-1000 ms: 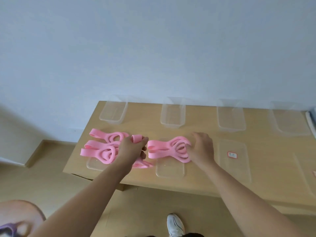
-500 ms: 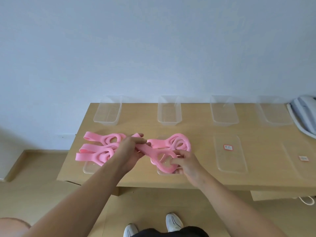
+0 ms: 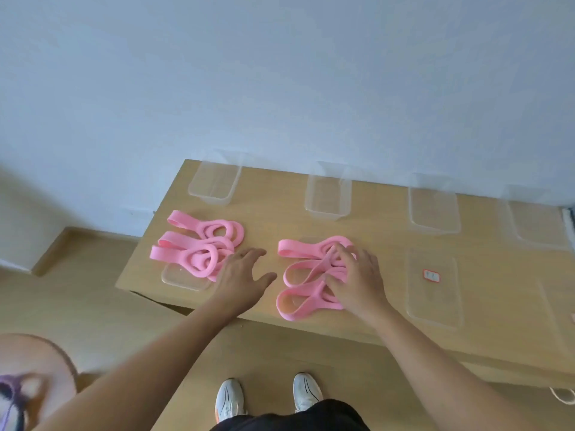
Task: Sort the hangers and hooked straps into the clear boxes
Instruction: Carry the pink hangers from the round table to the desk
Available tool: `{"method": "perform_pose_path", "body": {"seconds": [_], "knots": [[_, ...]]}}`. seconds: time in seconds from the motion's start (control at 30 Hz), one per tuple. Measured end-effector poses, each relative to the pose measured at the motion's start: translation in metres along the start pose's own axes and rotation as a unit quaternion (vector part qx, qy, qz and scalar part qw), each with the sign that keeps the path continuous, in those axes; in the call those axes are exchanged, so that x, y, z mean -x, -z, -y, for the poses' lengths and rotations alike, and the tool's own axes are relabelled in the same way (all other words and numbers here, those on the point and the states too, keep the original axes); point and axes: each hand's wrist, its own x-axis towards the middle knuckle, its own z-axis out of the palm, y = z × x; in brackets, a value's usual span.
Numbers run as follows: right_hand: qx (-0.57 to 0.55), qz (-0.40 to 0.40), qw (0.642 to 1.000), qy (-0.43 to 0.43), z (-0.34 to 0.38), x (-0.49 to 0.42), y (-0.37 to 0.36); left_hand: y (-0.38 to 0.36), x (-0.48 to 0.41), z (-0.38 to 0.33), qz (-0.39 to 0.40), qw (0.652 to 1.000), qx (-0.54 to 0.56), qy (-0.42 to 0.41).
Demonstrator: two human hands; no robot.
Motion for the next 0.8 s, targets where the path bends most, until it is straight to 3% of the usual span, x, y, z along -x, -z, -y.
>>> {"method": "perform_pose_path", "body": {"seconds": [0.17, 0.37, 0.8], "knots": [[0.016, 0.051, 0.988, 0.147, 0.062, -0.021, -0.03, 0.033, 0.038, 0.043, -0.035, 0.998, -0.045, 0.008], [0.059, 0.1, 0.945, 0.307, 0.152, -0.025, -0.073, 0.074, 0.11, 0.115, -0.121, 0.981, -0.087, 0.126], [0.139, 0.246, 0.85, 0.445, 0.347, 0.048, -0.209, 0.135, 0.311, 0.29, -0.226, 0.897, -0.04, 0.379]]}}
